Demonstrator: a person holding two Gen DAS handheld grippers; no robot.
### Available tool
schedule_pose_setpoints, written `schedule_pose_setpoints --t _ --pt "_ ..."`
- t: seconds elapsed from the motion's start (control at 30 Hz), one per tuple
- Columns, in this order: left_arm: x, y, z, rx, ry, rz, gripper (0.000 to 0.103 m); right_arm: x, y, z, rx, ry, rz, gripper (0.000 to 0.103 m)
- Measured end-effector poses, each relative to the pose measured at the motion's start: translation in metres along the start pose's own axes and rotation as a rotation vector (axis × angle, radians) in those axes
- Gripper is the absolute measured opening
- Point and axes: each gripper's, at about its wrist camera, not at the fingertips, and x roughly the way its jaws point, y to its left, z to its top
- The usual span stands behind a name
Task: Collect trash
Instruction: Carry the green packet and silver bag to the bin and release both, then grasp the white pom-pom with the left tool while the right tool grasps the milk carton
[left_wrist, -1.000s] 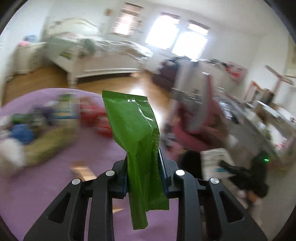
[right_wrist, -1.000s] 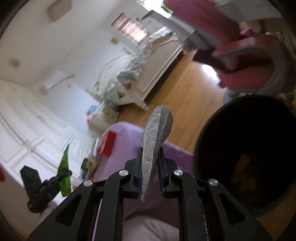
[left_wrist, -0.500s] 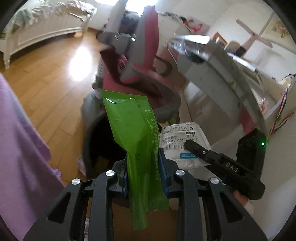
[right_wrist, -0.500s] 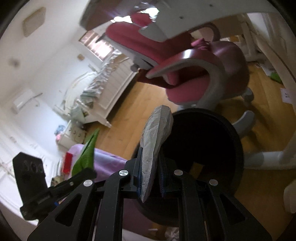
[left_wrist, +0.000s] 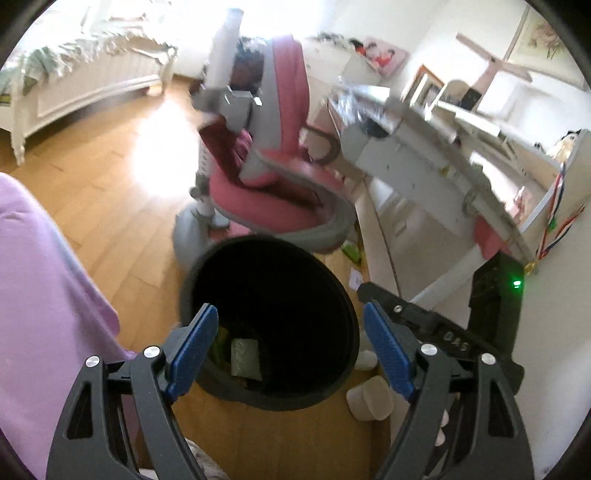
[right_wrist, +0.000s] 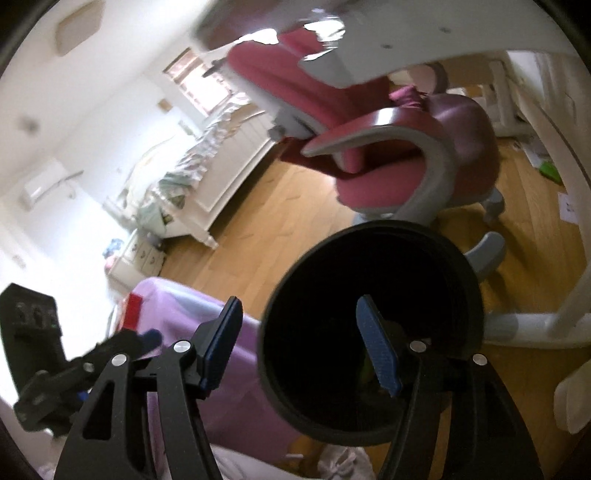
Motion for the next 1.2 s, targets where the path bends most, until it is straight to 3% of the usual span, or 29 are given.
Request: schedule_pose_setpoints --t 0.1,0.3,0.37,0.57,0.7,0.87,0.93,0.97,1.03,1.13,1.2 --pt "-0.042 0.015 -0.004 -0.022 -0.075 0.052 0.088 0.004 0.031 -0.003 -0.056 0.020 0.030 0.068" --pt "-0.133 0.065 -0.024 -0.080 -0.228 0.204 0.088 0.026 0.124 -0.012 -0.229 0.087 0.126 0.069" --pt "-0.166 0.088 -0.035 -0.108 -0.278 0.283 0.088 0.038 0.165 -0.017 -0.302 0.114 0.172 0.075" --pt "-0.255 0.174 -0.072 -0.246 -0.375 0.533 0.088 0.069 0.278 -0.036 -0.483 0.195 0.292 0.076" --pt "-0.288 0.233 -0.094 -0.333 -0.341 0.633 0.088 0.101 0.360 -0.052 -0.604 0.252 0.349 0.076" --pt "-0.292 0.275 -0.101 -0.365 -0.297 0.675 0.087 0.166 0.448 -0.070 -0.716 0.330 0.343 0.076" --pt "-0.291 0.284 -0.103 -0.371 -0.281 0.680 0.086 0.191 0.470 -0.078 -0.742 0.357 0.312 0.076" --pt "-0.291 0.289 -0.104 -0.376 -0.268 0.674 0.079 0.210 0.484 -0.083 -0.763 0.372 0.291 0.074" --pt "-0.285 0.294 -0.102 -0.380 -0.248 0.662 0.075 0.237 0.498 -0.093 -0.800 0.411 0.246 0.071" --pt "-0.280 0.302 -0.099 -0.396 -0.220 0.648 0.070 0.269 0.506 -0.112 -0.851 0.472 0.156 0.062" --pt "-0.276 0.304 -0.097 -0.396 -0.194 0.663 0.068 0.286 0.508 -0.120 -0.868 0.492 0.104 0.062"
